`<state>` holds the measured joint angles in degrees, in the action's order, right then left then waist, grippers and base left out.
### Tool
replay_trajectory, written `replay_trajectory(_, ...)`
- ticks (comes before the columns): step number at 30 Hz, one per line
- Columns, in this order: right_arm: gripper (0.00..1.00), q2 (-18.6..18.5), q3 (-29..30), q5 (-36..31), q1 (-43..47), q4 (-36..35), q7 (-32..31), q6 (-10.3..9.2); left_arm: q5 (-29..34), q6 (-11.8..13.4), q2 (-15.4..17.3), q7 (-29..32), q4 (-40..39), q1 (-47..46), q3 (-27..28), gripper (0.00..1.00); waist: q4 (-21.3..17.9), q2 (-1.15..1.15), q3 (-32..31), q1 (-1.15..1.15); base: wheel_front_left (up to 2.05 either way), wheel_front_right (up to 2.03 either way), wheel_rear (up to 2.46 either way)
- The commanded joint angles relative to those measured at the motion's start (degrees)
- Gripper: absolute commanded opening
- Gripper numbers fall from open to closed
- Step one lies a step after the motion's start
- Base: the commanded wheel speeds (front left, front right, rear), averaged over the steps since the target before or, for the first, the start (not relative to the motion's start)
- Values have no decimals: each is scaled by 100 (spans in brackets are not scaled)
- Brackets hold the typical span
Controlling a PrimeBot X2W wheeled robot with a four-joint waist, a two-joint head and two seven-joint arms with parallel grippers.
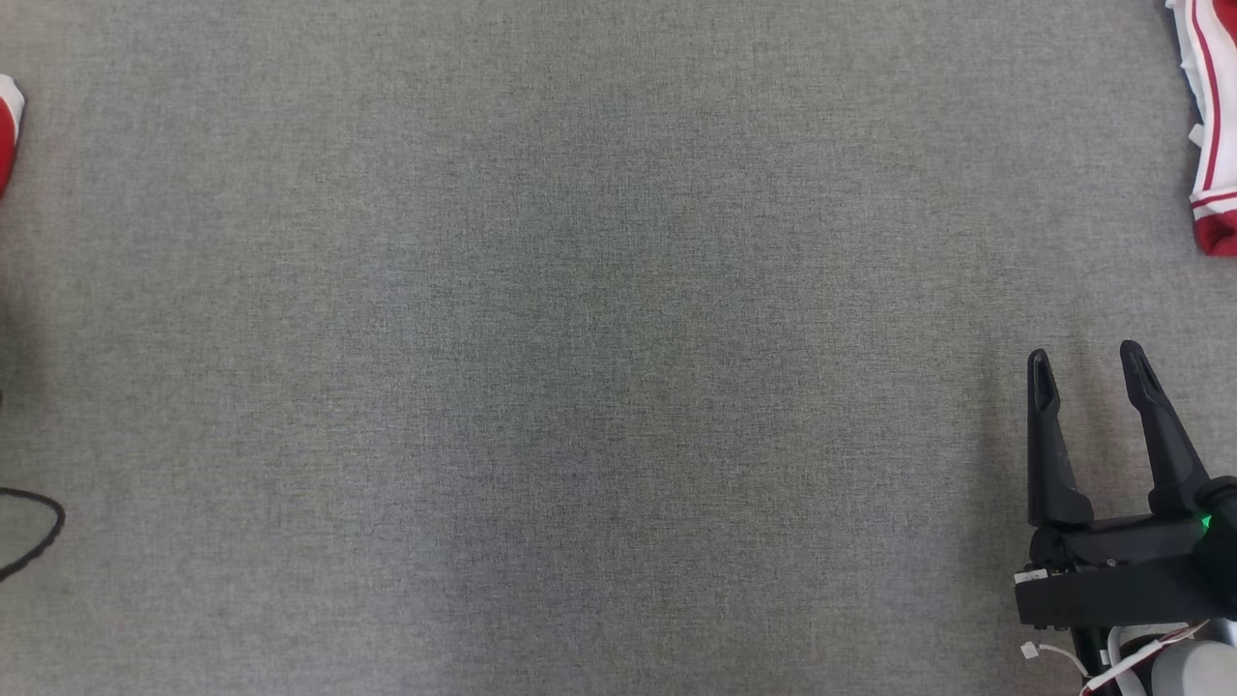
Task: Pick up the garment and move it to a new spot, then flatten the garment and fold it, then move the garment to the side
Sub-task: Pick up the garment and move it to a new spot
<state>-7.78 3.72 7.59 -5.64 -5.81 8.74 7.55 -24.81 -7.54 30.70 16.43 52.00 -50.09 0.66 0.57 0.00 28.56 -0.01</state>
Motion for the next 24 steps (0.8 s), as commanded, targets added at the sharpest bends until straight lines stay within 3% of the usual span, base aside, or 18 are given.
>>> replay_trajectory(1, 100, -1, 6, -18, 23, -22, 0, -14, -26, 15, -19, 63, 105, 10, -17, 88, 2, 0, 2, 1, 0, 0, 0)
replay_trajectory(2, 100, 3, 2, -16, 24, -32, 0, -14, -35, 16, -8, 92, 160, -11, -31, 40, 0, 0, 4, 1, 0, 0, 0)
replay_trajectory(3, 100, 4, -3, -19, 21, -38, -7, -14, -4, 28, 18, 64, 195, -41, -53, 0, -2, 0, 6, 1, 0, 0, 0)
replay_trajectory(18, 100, 111, -125, 134, 74, 522, 241, -14, 563, 53, 130, -2385, -423, -546, -471, 0, 25, 0, -820, 1, 0, 0, 0)
replay_trajectory(24, 100, 200, -225, 238, 129, 900, 403, -14, 733, 25, 29, -2614, -1052, -784, -860, 0, -127, 0, -1267, 1, 0, 0, 0)
